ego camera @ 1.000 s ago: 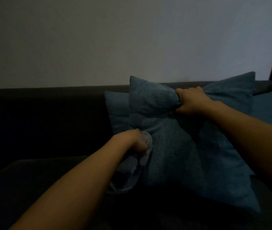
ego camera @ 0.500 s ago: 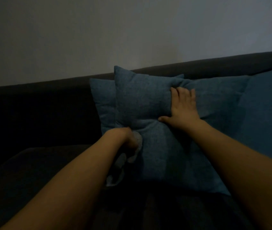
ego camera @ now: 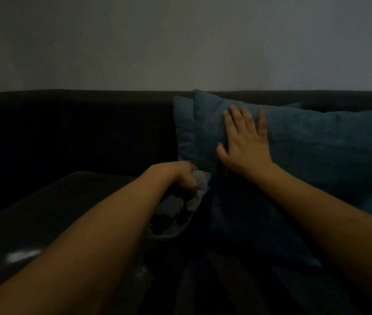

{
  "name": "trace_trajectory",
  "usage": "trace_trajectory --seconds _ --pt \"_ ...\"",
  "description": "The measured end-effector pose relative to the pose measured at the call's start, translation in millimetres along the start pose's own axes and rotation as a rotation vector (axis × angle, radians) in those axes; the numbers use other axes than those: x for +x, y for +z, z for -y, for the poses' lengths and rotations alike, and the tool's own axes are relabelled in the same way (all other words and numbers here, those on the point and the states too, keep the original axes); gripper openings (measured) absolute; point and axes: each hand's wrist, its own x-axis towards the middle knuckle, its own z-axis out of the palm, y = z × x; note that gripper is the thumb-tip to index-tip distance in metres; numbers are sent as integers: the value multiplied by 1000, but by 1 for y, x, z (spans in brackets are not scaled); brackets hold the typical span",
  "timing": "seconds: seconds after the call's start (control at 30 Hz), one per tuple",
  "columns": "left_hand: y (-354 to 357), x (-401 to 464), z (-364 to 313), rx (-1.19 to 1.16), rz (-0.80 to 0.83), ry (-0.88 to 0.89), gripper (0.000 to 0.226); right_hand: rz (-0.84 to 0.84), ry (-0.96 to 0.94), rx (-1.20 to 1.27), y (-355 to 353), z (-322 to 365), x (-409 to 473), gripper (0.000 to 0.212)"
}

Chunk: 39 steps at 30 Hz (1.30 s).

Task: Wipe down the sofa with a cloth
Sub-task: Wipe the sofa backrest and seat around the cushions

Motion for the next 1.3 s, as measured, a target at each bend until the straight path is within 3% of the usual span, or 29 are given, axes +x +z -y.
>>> trace_trajectory --seconds 0.13,0.27,0.33,0.5,0.6,0.73,0.9,1.03,1.3 --pt "-15 -12 49 -98 -4 30 60 140 205 -91 -1 17 15 86" --pt "-24 -20 89 -81 36 39 69 115 262 51 -12 25 25 28" --pt "-31 -21 96 -79 52 56 71 149 237 126 -24 26 32 17" --pt "-53 -17 79 -139 15 182 59 343 170 227 -69 6 62 38" --pt "-33 -6 57 -148 24 243 47 344 164 154 -74 6 70 32" --pt "17 15 51 66 -5 212 58 273 113 -36 -14 30 33 23" --pt "36 33 94 61 -15 105 65 162 158 -27 38 64 22 15" --pt "4 36 141 -31 -49 74 63 238 189 -56 49 93 43 28" --pt "-86 44 277 -201 -293 52 61 122 41 31 56 220 97 57"
